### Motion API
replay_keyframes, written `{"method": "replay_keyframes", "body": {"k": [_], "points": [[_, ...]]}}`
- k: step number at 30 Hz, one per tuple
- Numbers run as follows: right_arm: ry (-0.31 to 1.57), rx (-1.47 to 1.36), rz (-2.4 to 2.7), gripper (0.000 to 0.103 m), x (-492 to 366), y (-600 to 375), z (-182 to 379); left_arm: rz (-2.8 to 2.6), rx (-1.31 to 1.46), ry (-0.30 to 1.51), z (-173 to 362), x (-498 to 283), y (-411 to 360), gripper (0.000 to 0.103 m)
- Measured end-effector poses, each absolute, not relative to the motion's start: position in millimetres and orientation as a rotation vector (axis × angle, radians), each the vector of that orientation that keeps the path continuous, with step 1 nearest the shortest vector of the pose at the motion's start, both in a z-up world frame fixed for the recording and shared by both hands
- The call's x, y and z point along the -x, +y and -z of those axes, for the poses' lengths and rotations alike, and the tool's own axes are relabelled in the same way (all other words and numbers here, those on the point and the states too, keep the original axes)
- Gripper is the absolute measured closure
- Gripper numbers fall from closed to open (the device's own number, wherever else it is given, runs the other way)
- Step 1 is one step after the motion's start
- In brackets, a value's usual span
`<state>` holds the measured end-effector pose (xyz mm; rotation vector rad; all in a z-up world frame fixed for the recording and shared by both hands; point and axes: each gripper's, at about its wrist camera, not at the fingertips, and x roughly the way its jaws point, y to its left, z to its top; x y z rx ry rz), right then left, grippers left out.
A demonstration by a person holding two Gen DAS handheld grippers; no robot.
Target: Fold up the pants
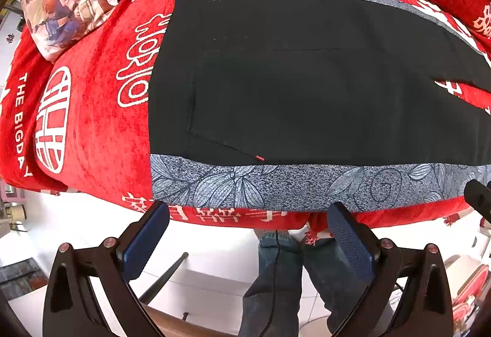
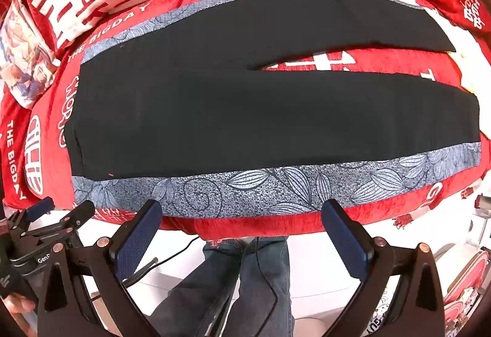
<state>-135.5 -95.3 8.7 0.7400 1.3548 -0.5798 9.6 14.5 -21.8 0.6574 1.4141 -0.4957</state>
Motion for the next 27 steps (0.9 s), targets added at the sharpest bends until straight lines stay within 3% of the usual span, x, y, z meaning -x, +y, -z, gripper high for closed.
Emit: {"method": "replay_keyframes", "body": {"k": [27], "points": [[1.333,-0.757,0.550,0.000,134.1,-96.5,-8.2,0.492,-0.653,1.420,23.4,-13.5,17.8,0.000]]}}
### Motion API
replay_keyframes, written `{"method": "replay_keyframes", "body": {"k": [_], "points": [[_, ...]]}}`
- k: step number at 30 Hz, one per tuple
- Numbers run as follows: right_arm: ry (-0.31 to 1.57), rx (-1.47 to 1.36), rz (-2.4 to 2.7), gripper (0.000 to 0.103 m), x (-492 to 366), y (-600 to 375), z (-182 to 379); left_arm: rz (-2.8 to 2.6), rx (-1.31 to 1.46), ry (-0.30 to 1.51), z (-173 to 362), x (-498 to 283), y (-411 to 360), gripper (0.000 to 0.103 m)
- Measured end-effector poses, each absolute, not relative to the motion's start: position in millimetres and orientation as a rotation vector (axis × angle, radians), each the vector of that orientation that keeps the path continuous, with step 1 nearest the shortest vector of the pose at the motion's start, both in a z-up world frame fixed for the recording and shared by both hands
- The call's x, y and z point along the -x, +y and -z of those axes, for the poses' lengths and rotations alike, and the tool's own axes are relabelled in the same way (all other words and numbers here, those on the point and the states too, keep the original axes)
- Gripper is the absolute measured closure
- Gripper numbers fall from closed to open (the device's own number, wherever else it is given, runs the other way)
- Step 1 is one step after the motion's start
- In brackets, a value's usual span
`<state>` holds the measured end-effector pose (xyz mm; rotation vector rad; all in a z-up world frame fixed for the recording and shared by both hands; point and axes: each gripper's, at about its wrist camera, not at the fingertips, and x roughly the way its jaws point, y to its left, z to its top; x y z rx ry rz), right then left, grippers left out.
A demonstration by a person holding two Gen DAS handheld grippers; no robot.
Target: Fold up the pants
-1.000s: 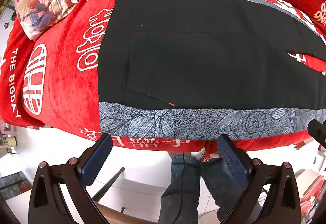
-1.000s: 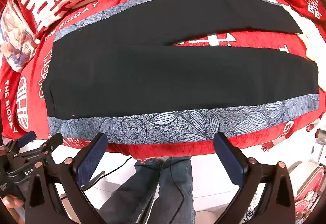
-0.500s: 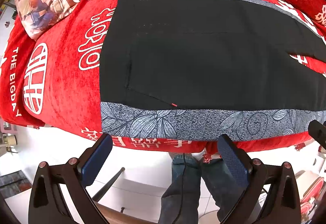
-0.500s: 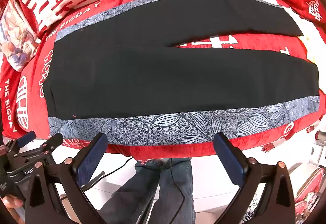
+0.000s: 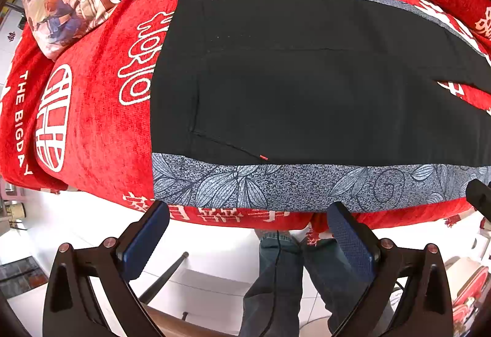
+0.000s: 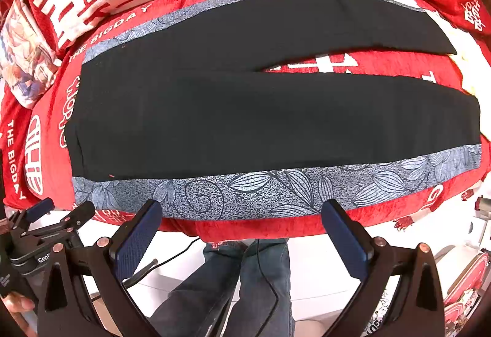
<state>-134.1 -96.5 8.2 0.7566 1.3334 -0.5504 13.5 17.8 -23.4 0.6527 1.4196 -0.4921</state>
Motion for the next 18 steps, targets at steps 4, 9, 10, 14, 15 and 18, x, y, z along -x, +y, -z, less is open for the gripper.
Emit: {"method": "replay_keyframes", "body": {"k": [4,9,10,14,15,18], "points": [[1.340,-0.752,0.559,0.000,134.1,-95.6,-7.4,0.489,-0.652,1.421,25.3,-14.2,18.9,0.000],[1.344,-0.751,0.563,0.000,134.2,-95.1,-6.6,0.488,-0.653,1.422,26.2,-14.5,19.2,0.000],[1.343,-0.747,0.565,0.000,134.1,-95.0,-6.5,0.487,-0.650,1.424,27.2,-14.8,20.0,0.000],[1.350,-0.754,0.560,0.000,134.1,-94.6,-5.7,0.486,-0.642,1.430,30.9,-14.6,22.4,0.000],[1.347,-0.747,0.565,0.000,133.8,-94.5,-4.9,0.484,-0.643,1.429,32.4,-14.9,22.9,0.000],[1.344,-0.728,0.580,0.000,133.4,-93.3,-1.4,0.480,-0.646,1.429,35.8,-14.6,22.9,0.000]]}}
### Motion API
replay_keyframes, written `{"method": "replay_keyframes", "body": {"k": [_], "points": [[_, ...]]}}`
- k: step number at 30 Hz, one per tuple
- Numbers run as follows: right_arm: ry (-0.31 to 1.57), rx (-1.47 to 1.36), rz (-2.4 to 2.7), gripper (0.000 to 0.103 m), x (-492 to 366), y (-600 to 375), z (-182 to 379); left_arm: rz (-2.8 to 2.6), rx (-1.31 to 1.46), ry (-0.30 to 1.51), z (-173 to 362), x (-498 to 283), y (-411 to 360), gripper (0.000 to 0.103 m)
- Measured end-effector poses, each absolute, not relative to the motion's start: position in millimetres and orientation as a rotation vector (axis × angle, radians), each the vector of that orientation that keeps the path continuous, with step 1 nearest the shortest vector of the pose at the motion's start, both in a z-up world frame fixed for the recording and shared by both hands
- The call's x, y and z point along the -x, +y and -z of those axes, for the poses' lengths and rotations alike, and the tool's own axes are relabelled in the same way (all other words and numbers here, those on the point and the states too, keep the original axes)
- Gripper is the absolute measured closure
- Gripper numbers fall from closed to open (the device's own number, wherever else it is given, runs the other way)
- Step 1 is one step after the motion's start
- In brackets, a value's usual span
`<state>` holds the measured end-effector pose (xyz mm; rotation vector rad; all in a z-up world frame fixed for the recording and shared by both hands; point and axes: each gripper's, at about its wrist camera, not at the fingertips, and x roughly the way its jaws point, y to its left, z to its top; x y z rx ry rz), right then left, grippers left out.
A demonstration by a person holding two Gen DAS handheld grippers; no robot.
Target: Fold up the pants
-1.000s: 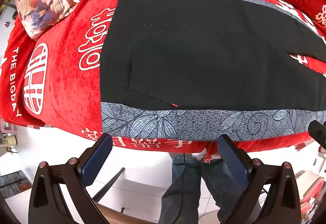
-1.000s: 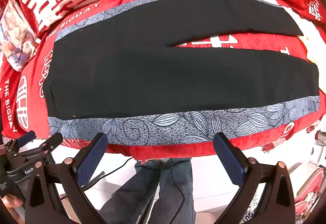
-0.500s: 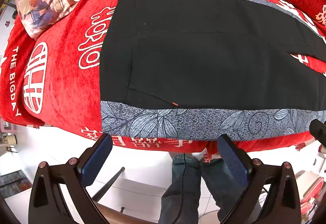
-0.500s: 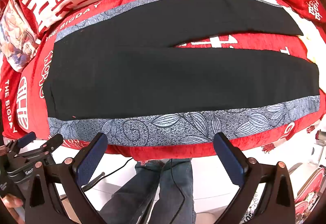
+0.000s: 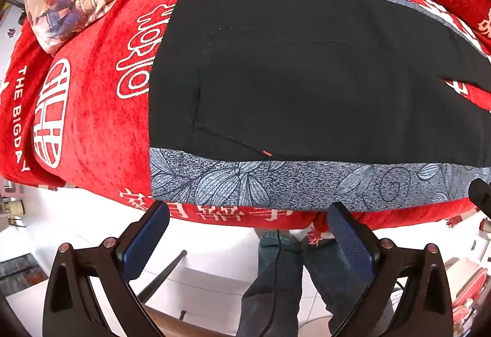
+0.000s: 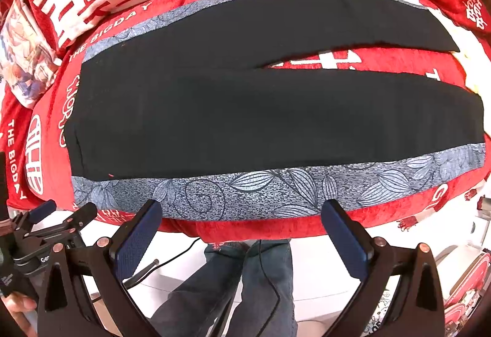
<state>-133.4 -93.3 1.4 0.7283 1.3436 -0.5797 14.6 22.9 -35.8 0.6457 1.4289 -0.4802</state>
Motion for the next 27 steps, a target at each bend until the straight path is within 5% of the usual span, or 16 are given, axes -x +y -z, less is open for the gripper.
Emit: {"method": "replay_keyframes", "body": {"k": [17,24,27], "points": [[1.326,-0.773,0.551,0.000,142.5,-95.7,13.9,0.448,-0.640,1.460,52.7,-11.8,28.5,0.000],[1.172,-1.045,0.295,0.000,151.8,-102.6,26.6,0.584,-0.422,1.457,45.8,-19.0,42.5,0.000],[1.163,-1.165,0.175,0.012,153.7,-95.7,48.4,0.670,-0.317,1.498,52.4,-23.6,53.6,0.000]]}}
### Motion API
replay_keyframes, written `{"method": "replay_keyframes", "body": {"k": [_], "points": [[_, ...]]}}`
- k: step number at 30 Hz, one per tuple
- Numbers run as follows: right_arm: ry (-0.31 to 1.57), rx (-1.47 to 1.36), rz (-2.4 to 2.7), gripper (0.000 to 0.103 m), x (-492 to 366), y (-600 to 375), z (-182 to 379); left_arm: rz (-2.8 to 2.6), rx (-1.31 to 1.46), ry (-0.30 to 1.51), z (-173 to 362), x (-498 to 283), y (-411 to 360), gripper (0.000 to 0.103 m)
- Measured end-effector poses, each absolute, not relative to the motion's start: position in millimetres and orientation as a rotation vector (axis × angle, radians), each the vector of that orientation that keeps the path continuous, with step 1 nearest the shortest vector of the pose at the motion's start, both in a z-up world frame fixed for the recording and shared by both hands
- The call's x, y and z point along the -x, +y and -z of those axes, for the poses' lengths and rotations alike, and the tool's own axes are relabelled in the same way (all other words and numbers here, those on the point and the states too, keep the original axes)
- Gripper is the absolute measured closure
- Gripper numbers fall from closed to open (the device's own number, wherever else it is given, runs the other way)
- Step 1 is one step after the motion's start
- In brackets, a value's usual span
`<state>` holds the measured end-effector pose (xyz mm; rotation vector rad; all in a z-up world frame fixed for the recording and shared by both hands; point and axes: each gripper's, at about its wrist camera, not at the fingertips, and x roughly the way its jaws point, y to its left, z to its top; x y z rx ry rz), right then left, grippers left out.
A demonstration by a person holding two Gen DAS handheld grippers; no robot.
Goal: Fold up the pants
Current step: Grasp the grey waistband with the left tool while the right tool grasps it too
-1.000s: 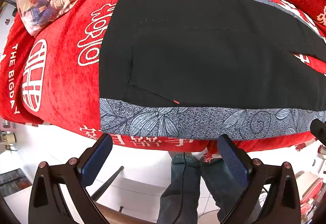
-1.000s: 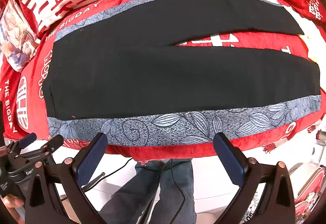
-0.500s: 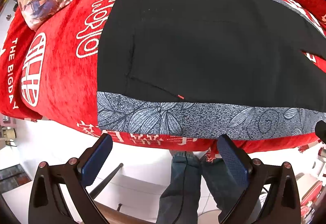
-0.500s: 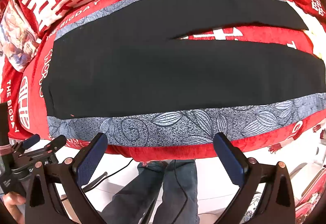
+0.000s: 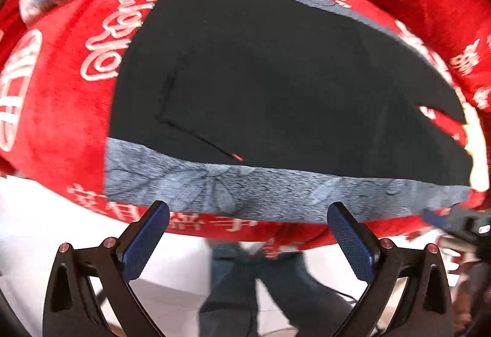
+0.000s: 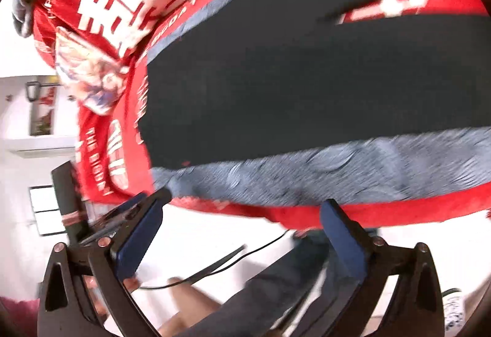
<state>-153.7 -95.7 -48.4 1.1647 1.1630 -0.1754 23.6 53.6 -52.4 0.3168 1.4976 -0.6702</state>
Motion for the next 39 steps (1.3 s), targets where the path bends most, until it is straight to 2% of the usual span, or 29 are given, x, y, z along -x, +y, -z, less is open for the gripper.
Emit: {"method": "replay_keyframes", "body": {"k": [2,6,10,13,20,24,30,31,32,33,34,36,37,39], "points": [[1.160,-1.266,0.080,0.023,153.8,-87.4,71.2,0.702,-0.246,1.544,61.7,-27.9,60.5,0.000],[1.143,-1.460,-0.060,0.024,153.6,-62.4,108.1,0.735,-0.088,1.647,90.0,-33.5,83.8,0.000],[1.141,-1.499,-0.047,0.024,150.2,-44.1,144.0,0.738,-0.033,1.668,110.3,-34.9,103.3,0.000],[1.074,-1.512,-0.043,0.024,147.6,-47.6,160.3,0.746,-0.009,1.684,124.4,-36.5,109.7,0.000],[0.823,-1.537,-0.101,0.024,136.0,-72.0,123.0,0.706,0.162,1.684,136.5,-55.8,114.4,0.000],[0.837,-1.504,-0.114,0.024,136.0,-76.9,116.0,0.684,0.164,1.690,137.1,-54.1,111.1,0.000],[0.843,-1.559,0.045,0.025,175.0,-95.3,140.1,0.641,0.115,1.689,135.3,-49.2,105.1,0.011],[0.836,-1.583,0.060,0.028,179.3,-99.0,144.1,0.631,0.115,1.690,133.5,-52.1,106.7,0.017],[0.832,-1.615,0.073,0.045,182.8,-101.2,149.2,0.615,0.112,1.688,132.2,-52.5,108.6,0.022],[0.829,-1.659,0.083,0.081,186.5,-103.7,155.8,0.604,0.113,1.687,130.5,-55.9,114.8,0.031],[0.831,-1.700,0.096,0.096,190.0,-105.6,161.6,0.597,0.125,1.689,128.7,-58.0,120.2,0.048],[0.839,-1.690,0.106,0.095,192.9,-108.1,156.6,0.604,0.162,1.703,125.1,-60.2,121.4,0.067],[0.855,-1.648,0.093,0.095,189.9,-109.8,146.7,0.598,0.169,1.701,120.7,-61.6,120.2,0.067],[0.881,-1.593,0.067,0.095,183.7,-114.5,127.0,0.602,0.193,1.685,107.2,-63.4,117.3,0.075]]}}
